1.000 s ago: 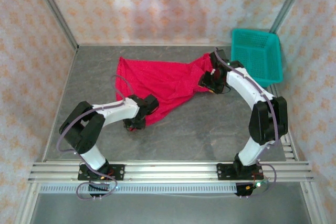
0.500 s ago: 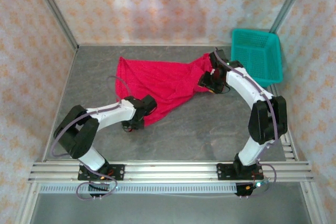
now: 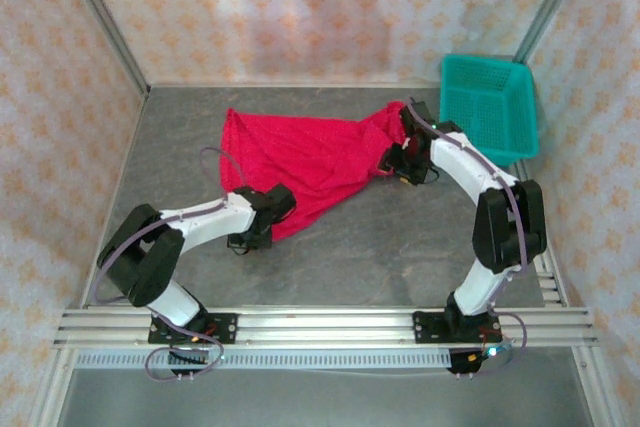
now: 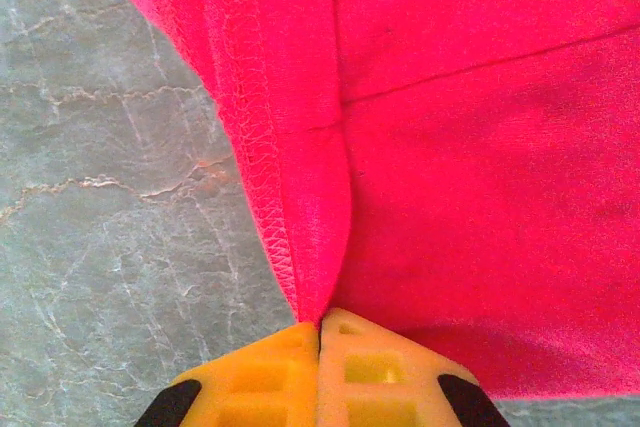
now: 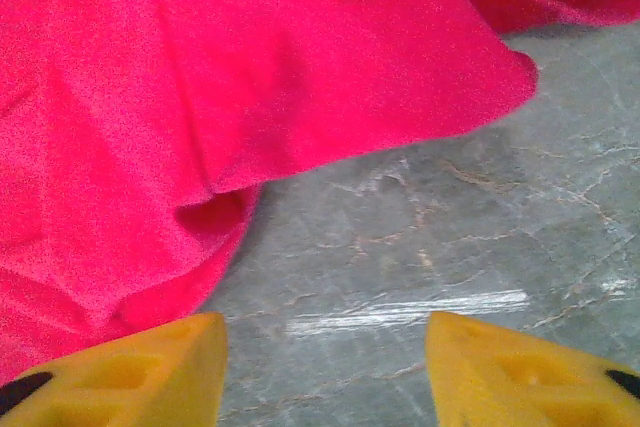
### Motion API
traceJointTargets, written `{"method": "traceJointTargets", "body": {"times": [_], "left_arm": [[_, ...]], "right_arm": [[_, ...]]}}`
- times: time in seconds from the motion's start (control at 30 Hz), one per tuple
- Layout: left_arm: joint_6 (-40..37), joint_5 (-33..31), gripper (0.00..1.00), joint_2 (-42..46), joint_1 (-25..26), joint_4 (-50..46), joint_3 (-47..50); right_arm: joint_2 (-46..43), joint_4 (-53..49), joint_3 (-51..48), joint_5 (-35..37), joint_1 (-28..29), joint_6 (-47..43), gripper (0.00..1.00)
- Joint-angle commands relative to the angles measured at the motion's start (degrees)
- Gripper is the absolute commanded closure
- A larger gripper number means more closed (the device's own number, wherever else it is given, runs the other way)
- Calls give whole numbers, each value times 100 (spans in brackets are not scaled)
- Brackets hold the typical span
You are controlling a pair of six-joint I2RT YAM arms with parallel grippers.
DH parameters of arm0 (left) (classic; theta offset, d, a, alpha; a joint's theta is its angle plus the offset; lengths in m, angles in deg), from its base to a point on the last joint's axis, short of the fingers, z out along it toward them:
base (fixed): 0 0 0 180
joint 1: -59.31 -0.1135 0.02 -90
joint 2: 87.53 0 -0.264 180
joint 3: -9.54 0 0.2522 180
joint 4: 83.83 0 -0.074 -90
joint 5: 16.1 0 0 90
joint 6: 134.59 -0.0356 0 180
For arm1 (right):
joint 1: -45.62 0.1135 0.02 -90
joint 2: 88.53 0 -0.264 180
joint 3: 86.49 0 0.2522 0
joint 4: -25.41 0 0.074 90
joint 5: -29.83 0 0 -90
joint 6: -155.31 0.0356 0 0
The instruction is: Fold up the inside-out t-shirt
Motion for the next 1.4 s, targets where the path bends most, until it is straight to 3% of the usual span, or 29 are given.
{"method": "traceJointTargets", "body": {"times": [0.0, 0.13, 0.3, 0.37, 0.43, 0.53, 0.57, 0.77, 0.97, 1.17, 1.37], "left_arm": [[88, -343, 100, 531, -71, -442, -266], [61, -483, 100, 1032, -178, -523, -513], [108, -466, 100, 1634, -385, -299, -532], [126, -472, 100, 1921, -470, -184, -475], [144, -485, 100, 2212, -605, -120, -426], [144, -588, 100, 2713, -851, -35, -378], [121, -598, 100, 2923, -949, 24, -367], [-244, -190, 100, 3586, -1733, 524, -791], [-838, 298, 100, 3036, -2579, 252, -2556], [-1069, 940, 100, 2586, -3187, 194, -3911], [-1033, 1337, 100, 2272, -3424, 322, -4476]], "right_arm": [[28, 273, -340, -9, -114, -34, 36], [351, 887, -392, 111, -154, -35, 26], [1156, 1779, 117, 245, -224, 251, 28], [1527, 1939, 466, 301, -233, 341, 34], [1821, 1951, 792, 297, -230, 396, 48], [1897, 1584, 1185, 160, -229, 475, 93], [1721, 1505, 1163, 144, -233, 518, 100], [169, 292, 1616, 221, -281, 290, 100], [-923, -1177, 3132, -752, -822, 177, 100], [-1677, -1646, 3912, -1631, -1566, 375, 100], [-1817, -1729, 4100, -2061, -1740, 450, 100]]}}
